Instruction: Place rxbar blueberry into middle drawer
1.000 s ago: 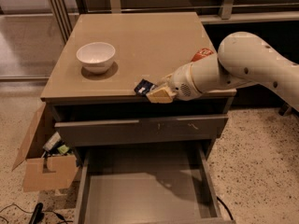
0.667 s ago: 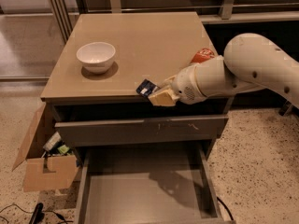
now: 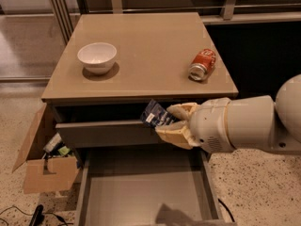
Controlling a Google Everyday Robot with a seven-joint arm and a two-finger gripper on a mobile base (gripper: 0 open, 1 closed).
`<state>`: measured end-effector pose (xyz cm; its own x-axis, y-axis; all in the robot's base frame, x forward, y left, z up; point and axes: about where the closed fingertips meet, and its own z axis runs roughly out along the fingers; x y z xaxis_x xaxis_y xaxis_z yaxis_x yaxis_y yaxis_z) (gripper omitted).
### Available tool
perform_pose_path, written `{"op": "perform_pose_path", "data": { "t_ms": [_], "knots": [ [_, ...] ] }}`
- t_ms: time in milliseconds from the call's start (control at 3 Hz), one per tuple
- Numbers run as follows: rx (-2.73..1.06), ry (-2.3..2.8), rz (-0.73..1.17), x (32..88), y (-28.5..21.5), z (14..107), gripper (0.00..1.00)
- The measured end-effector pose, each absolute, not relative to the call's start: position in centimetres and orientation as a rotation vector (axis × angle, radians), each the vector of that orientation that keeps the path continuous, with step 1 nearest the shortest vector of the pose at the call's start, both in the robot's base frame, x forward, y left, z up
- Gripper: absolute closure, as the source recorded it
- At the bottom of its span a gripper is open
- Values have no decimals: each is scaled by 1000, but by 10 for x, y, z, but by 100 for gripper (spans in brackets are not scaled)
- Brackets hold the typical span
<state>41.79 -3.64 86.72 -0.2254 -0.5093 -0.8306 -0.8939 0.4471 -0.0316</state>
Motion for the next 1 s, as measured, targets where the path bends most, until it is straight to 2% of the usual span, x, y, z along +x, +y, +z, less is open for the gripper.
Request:
{"op": "perform_pose_path", "data": {
  "t_ms": [333, 1000],
  "knots": [
    [-1128, 1888, 553, 412, -62, 871, 100],
    [-1137, 1897, 581, 424, -50, 858, 100]
  ]
}}
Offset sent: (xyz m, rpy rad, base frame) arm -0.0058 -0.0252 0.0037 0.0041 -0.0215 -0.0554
